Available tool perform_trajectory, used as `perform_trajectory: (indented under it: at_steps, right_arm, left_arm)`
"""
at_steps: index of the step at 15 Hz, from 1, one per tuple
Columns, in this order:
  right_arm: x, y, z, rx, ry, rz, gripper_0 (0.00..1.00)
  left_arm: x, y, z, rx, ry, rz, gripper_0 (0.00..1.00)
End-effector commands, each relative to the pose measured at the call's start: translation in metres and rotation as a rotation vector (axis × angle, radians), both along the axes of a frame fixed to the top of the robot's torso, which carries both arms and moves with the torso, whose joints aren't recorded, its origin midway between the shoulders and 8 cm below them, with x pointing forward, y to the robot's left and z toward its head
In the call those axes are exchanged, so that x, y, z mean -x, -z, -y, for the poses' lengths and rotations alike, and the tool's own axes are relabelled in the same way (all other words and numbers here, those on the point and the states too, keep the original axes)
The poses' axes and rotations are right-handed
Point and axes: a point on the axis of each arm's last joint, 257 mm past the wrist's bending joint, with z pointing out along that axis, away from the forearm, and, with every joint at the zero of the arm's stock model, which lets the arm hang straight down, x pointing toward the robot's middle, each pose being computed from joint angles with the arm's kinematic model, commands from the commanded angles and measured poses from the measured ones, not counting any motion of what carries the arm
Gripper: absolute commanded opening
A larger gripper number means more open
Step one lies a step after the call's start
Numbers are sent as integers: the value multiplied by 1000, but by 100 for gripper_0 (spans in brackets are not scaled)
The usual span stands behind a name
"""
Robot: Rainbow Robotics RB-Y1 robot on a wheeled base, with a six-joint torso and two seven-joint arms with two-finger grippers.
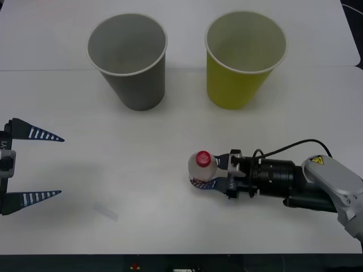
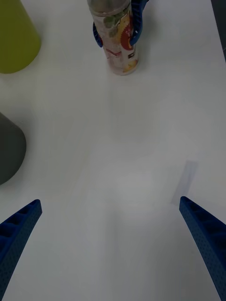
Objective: Put the can into the green bin and the plastic bottle into the gray bin
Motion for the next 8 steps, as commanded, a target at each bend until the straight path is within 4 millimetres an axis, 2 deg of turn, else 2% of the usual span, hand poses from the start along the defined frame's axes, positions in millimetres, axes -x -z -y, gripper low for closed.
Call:
perform_trajectory:
  at_steps: [1, 5, 8]
  right_arm:
    - [0, -4, 3, -16, 1, -12, 0]
    - [4, -14, 10, -45, 8, -74, 0]
    - [9, -30, 11, -49, 44, -118, 0]
  left_arm:
    - [0, 0, 0, 0, 0, 0, 100]
    - [0, 0, 0, 0, 0, 0, 100]
    - [0, 0, 0, 0, 0, 0, 100]
